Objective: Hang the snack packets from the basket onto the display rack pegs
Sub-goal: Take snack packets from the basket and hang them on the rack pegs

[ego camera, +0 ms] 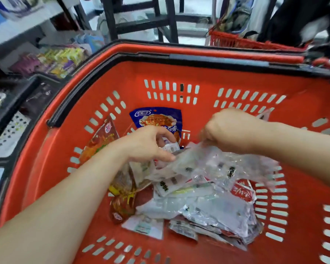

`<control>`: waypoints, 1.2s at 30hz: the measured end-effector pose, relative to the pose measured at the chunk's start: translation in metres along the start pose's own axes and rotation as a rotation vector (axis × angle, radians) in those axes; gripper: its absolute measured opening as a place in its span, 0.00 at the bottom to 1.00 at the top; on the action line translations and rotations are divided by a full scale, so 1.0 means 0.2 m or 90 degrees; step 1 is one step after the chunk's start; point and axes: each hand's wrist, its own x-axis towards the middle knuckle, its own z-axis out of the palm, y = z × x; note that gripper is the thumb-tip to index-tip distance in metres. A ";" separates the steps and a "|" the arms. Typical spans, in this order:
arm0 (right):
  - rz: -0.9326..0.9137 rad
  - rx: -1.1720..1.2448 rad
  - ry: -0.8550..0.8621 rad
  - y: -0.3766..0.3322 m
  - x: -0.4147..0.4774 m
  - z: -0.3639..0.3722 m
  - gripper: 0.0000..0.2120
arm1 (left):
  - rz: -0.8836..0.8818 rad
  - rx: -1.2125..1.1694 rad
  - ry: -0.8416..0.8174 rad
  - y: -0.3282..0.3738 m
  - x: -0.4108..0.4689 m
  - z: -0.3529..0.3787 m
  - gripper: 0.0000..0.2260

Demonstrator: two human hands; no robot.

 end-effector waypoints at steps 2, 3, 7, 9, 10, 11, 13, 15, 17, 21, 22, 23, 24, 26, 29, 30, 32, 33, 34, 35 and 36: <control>-0.061 0.001 0.127 0.03 -0.05 0.00 0.09 | 0.003 0.025 -0.067 0.03 -0.02 -0.04 0.25; -0.100 0.021 0.199 0.03 -0.07 0.01 0.10 | 0.002 0.016 -0.107 0.04 -0.03 -0.04 0.31; -0.231 0.039 0.365 0.00 -0.06 0.00 0.09 | 0.037 -0.140 -0.209 0.08 -0.06 0.03 0.35; -0.241 0.064 0.398 0.00 -0.06 -0.01 0.11 | 0.039 -0.225 -0.182 0.08 -0.07 0.04 0.32; -0.234 0.081 0.409 0.01 -0.06 -0.02 0.11 | 0.034 -0.238 -0.155 0.08 -0.06 0.04 0.32; -0.226 0.097 0.418 0.02 -0.06 -0.02 0.11 | 0.034 -0.230 -0.131 0.09 -0.06 0.04 0.36; -0.213 0.121 0.433 0.03 -0.07 -0.04 0.11 | 0.041 -0.186 -0.087 0.11 -0.07 0.01 0.36; -0.179 0.159 0.453 0.04 -0.06 -0.05 0.10 | 0.053 -0.160 -0.049 0.12 -0.08 -0.03 0.31; -0.115 0.225 0.466 0.05 -0.06 -0.06 0.13 | 0.049 -0.155 -0.005 0.11 -0.07 -0.04 0.30; 0.019 0.347 0.432 0.07 -0.05 -0.07 0.19 | 0.036 -0.138 0.058 0.13 -0.06 -0.05 0.22; 0.054 0.366 0.408 0.06 -0.05 -0.08 0.21 | 0.040 -0.125 0.077 0.15 -0.06 -0.05 0.20; 0.078 0.392 0.391 0.06 -0.05 -0.09 0.24 | 0.042 -0.108 0.097 0.16 -0.07 -0.06 0.19; 0.096 0.430 0.375 0.06 -0.06 -0.11 0.25 | 0.041 -0.098 0.116 0.17 -0.07 -0.07 0.18; 0.128 0.511 0.344 0.08 -0.06 -0.14 0.27 | 0.044 -0.106 0.138 0.18 -0.07 -0.09 0.19; 0.186 0.679 0.310 0.10 -0.06 -0.21 0.25 | 0.068 -0.151 0.141 0.20 -0.10 -0.14 0.21; 0.190 0.767 0.289 0.10 -0.08 -0.25 0.24 | 0.079 -0.170 0.138 0.21 -0.12 -0.16 0.20; 0.184 0.931 0.231 0.09 -0.12 -0.30 0.27 | 0.113 -0.200 0.138 0.24 -0.15 -0.19 0.19; 0.188 1.017 0.192 0.09 -0.15 -0.31 0.31 | 0.125 -0.212 0.143 0.25 -0.17 -0.20 0.20; 0.191 1.097 0.154 0.08 -0.18 -0.33 0.33 | 0.132 -0.223 0.155 0.27 -0.18 -0.21 0.21; 0.193 1.159 0.120 0.08 -0.20 -0.34 0.34 | 0.132 -0.228 0.178 0.29 -0.19 -0.21 0.22; 0.192 1.209 0.098 0.08 -0.23 -0.36 0.33 | 0.130 -0.218 0.212 0.31 -0.19 -0.20 0.23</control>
